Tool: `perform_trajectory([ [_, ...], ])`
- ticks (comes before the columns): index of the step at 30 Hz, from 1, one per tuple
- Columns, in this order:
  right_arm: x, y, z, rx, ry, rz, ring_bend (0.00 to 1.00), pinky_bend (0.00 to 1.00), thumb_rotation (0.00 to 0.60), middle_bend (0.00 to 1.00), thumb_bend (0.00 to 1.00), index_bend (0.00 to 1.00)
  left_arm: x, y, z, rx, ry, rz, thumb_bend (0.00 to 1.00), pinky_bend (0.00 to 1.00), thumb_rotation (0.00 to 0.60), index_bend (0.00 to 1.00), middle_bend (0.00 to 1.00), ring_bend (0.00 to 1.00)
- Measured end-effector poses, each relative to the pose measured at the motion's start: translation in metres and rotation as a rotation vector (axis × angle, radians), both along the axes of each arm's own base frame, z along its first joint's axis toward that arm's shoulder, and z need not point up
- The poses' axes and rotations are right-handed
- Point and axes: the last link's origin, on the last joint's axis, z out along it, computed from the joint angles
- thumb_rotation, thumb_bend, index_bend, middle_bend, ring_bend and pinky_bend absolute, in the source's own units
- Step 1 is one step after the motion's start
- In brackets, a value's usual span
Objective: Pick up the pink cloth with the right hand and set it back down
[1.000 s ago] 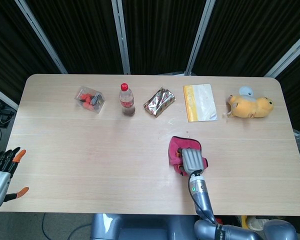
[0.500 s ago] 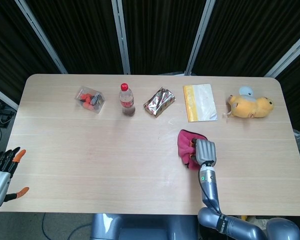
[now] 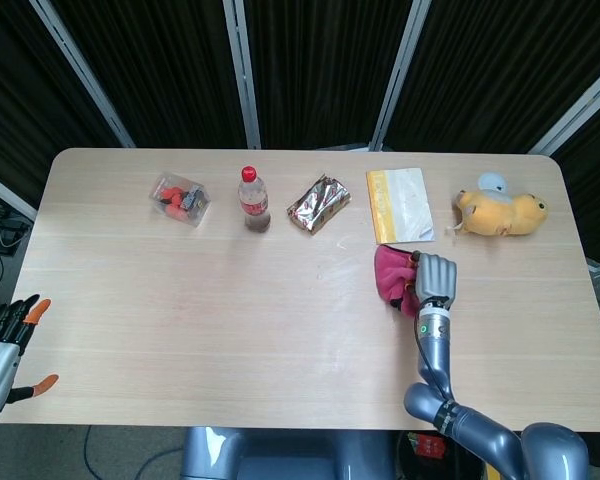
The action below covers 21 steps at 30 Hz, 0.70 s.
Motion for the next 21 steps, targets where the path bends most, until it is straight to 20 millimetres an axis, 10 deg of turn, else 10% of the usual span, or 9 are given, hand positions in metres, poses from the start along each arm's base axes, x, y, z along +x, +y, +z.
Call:
perform_trajectory([
  [14, 0.002, -0.011, -0.009, -0.001, -0.04, 0.014, 0.49, 0.69, 0.6, 0.63, 0.51, 0.74, 0.0, 0.0, -0.001, -0.009, -0.012, 0.011, 0.0, 0.0, 0.6, 0.01, 0.0, 0.0],
  [21, 0.037, 0.003, -0.04, 0.056, -0.176, 0.086, 0.49, 0.69, 0.6, 0.63, 0.51, 0.74, 0.001, -0.001, -0.001, -0.018, -0.014, 0.011, 0.0, 0.0, 0.6, 0.01, 0.0, 0.0],
])
